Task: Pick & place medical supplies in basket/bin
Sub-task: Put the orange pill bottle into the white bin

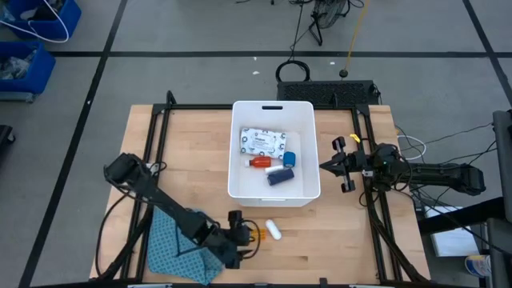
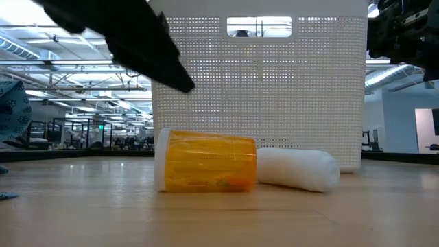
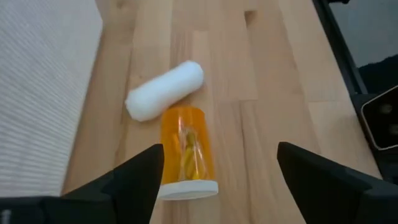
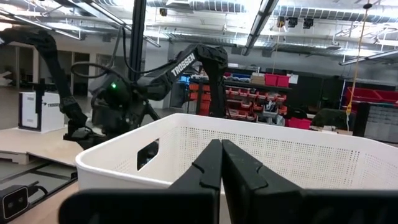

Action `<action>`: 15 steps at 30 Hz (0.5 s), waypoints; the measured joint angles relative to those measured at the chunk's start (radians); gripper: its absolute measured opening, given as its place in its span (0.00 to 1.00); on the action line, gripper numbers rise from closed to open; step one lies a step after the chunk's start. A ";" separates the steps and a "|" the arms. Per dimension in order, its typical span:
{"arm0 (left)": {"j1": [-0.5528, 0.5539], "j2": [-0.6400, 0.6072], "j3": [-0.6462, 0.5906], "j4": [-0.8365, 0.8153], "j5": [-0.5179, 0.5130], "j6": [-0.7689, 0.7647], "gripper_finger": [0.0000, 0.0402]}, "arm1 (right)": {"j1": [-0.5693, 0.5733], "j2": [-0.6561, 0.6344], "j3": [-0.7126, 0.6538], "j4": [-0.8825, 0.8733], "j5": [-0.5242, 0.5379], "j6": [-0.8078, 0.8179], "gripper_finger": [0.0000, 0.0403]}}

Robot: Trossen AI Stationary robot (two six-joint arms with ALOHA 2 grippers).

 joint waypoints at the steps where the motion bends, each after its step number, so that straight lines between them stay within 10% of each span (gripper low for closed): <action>1: 0.008 0.009 0.000 0.006 0.015 -0.001 0.80 | 0.000 0.000 0.000 0.000 0.000 0.000 0.00; 15: 0.090 0.113 0.000 0.013 0.132 0.023 0.81 | 0.000 0.000 -0.001 -0.012 -0.001 -0.002 0.00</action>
